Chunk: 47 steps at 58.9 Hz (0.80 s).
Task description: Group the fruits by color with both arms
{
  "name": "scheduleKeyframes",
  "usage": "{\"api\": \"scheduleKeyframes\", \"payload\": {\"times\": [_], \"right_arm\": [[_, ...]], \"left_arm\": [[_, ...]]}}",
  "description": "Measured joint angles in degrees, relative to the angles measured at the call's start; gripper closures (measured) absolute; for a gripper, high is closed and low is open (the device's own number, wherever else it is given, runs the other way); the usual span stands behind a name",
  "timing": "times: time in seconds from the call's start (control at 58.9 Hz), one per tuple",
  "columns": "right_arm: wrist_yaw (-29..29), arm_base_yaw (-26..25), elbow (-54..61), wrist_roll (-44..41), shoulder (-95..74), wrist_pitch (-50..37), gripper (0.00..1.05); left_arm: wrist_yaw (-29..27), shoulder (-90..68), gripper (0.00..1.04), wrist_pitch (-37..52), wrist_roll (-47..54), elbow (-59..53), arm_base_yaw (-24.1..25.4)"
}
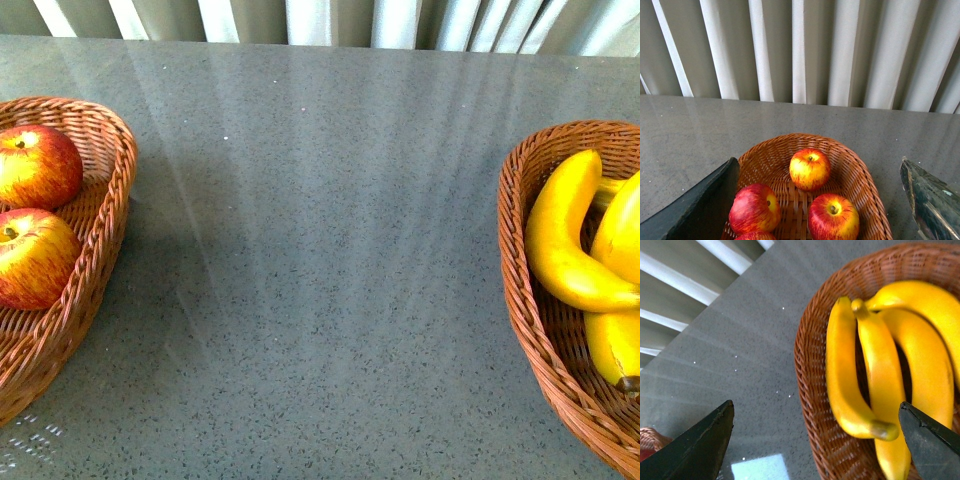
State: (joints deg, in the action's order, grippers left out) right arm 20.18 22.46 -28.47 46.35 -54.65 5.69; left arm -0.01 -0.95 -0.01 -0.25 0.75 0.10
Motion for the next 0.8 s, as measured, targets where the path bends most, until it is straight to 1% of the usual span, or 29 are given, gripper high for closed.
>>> {"api": "scheduleKeyframes", "payload": {"times": [0.119, 0.153, 0.17, 0.204, 0.221, 0.272, 0.306, 0.34, 0.357, 0.425, 0.493, 0.527, 0.578, 0.646, 0.68, 0.798], "right_arm": [[0.2, 0.0, 0.4, -1.9, -0.1, -0.7, 0.09], [1.0, -0.3, 3.6, -6.6, 0.1, -10.0, 0.15], [0.9, -0.5, 4.7, -8.2, 0.3, -13.1, 0.17], [-0.3, -1.3, 9.0, -16.5, 1.0, -23.8, 0.24], [-0.5, -1.6, 10.1, -17.5, 1.2, -26.2, 0.26], [-2.2, -3.3, 15.0, -28.8, 2.8, -37.2, 0.36], [-3.1, -4.6, 16.8, -33.6, 4.4, -41.1, 0.43], [-3.8, -5.5, 17.5, -37.1, 5.9, -42.1, 0.48], [-4.1, -5.8, 17.7, -37.5, 6.3, -42.1, 0.5], [-6.0, -7.7, 19.2, -41.7, 9.3, -41.9, 0.63], [-7.4, -9.2, 20.5, -43.5, 11.2, -40.9, 0.73], [-8.3, -10.1, 21.4, -44.2, 12.4, -40.1, 0.8], [-9.2, -11.0, 22.2, -44.7, 13.7, -39.4, 0.87], [-10.7, -12.3, 23.1, -45.0, 16.2, -38.1, 0.99], [-11.1, -12.9, 23.5, -45.5, 17.2, -37.5, 1.03], [-12.8, -14.7, 24.5, -45.8, 20.7, -35.2, 1.03]], "left_arm": [[0.0, 0.0, 0.09, 0.0, 0.0, 0.0, 0.0], [0.0, 0.0, 0.09, 0.0, 0.0, 0.0, 0.0], [0.0, 0.0, 0.09, 0.0, 0.0, 0.0, 0.0], [0.0, 0.0, 0.09, 0.0, 0.0, 0.0, 0.0], [0.0, 0.0, 0.09, 0.0, 0.0, 0.0, 0.0], [0.0, 0.0, 0.09, 0.0, 0.0, 0.0, 0.0], [0.0, 0.0, 0.09, 0.0, 0.0, 0.0, 0.0], [0.0, 0.0, 0.09, 0.0, 0.0, 0.0, 0.0], [0.0, 0.0, 0.09, 0.0, 0.0, 0.0, 0.0], [0.0, 0.0, 0.09, 0.0, 0.0, 0.0, 0.0], [0.0, 0.0, 0.09, 0.0, 0.0, 0.0, 0.0], [0.0, 0.0, 0.09, 0.0, 0.0, 0.0, 0.0], [0.0, 0.0, 0.09, 0.0, 0.0, 0.0, 0.0], [0.0, 0.0, 0.09, 0.0, 0.0, 0.0, 0.0], [0.0, 0.0, 0.09, 0.0, 0.0, 0.0, 0.0], [0.0, 0.0, 0.09, 0.0, 0.0, 0.0, 0.0]]}}
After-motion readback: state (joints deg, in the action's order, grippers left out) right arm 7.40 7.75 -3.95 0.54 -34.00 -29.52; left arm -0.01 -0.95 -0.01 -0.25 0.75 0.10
